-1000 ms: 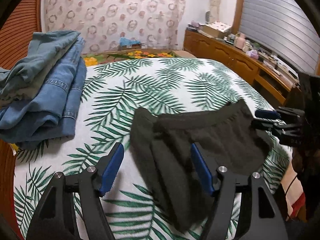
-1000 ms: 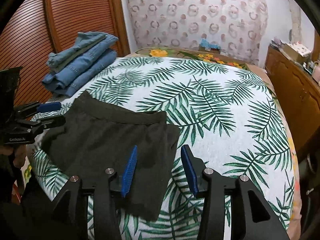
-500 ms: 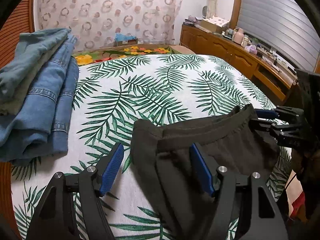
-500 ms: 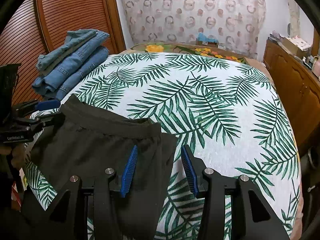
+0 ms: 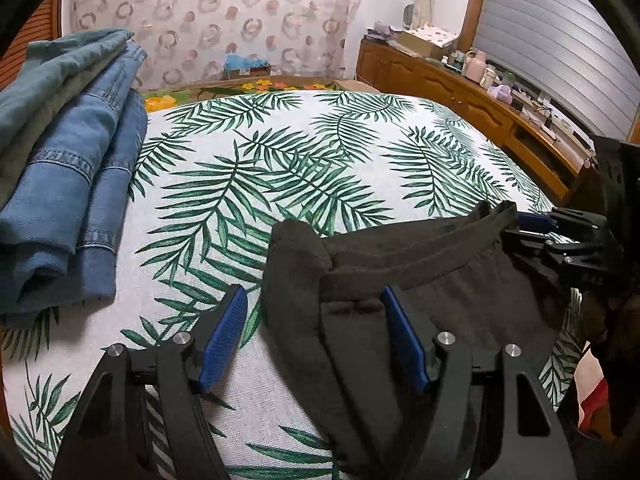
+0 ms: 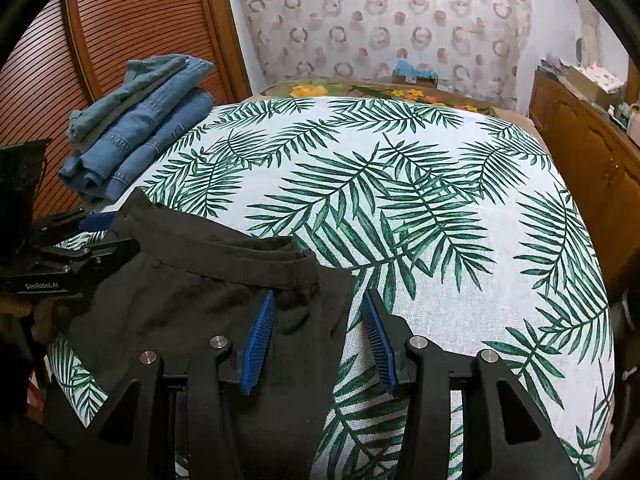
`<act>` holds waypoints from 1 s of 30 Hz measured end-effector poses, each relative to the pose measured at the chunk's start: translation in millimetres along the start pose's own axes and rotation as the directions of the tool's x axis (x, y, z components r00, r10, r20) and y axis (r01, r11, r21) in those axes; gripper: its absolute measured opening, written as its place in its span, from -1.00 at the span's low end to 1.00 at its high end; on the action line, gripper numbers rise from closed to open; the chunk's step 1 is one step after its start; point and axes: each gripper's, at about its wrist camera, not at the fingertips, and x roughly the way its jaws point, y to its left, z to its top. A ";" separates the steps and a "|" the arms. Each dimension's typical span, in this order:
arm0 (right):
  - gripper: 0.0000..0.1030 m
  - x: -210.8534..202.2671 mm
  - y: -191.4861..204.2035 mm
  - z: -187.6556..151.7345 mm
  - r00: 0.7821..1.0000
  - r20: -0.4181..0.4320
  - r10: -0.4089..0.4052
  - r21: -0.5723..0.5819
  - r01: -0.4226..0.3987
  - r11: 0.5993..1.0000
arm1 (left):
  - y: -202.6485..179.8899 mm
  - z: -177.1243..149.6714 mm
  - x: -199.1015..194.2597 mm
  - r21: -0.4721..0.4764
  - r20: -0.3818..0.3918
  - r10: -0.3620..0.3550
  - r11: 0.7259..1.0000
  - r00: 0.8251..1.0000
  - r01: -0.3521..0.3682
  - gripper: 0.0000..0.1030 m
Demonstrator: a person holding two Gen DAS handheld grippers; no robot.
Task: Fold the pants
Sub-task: 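Open both tools and hold them above the folded garment, then close the right tool on the black garment edge while the left tool grasps beside it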
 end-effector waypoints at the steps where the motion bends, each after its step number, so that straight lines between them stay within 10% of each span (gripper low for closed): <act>1: -0.08 0.5 0.6 -0.1 1.000 0.001 -0.004 -0.001 0.004 1.000 | 0.0 -0.1 0.2 -0.001 0.003 0.000 1.000 1.000 0.000 0.37; 6: -0.09 3.4 7.1 2.5 1.000 -0.012 -0.010 -0.020 0.010 1.000 | -0.3 -0.8 0.5 -0.002 0.010 -0.002 1.000 1.000 0.002 0.37; 11: -0.70 5.0 18.1 9.1 1.000 0.000 -0.008 -0.066 0.008 0.998 | 0.7 -0.6 0.5 -0.004 0.011 -0.005 1.000 1.000 0.005 0.37; 17: -0.77 7.9 13.9 3.6 1.000 0.007 0.008 -0.070 -0.007 0.997 | 2.4 -0.4 0.5 -0.009 0.015 -0.004 1.000 1.000 0.004 0.37; 30: -0.81 4.2 8.4 1.4 0.998 0.027 0.052 -0.039 -0.051 0.998 | -2.9 -0.4 -2.4 0.013 0.021 -0.082 0.997 0.996 0.082 -0.39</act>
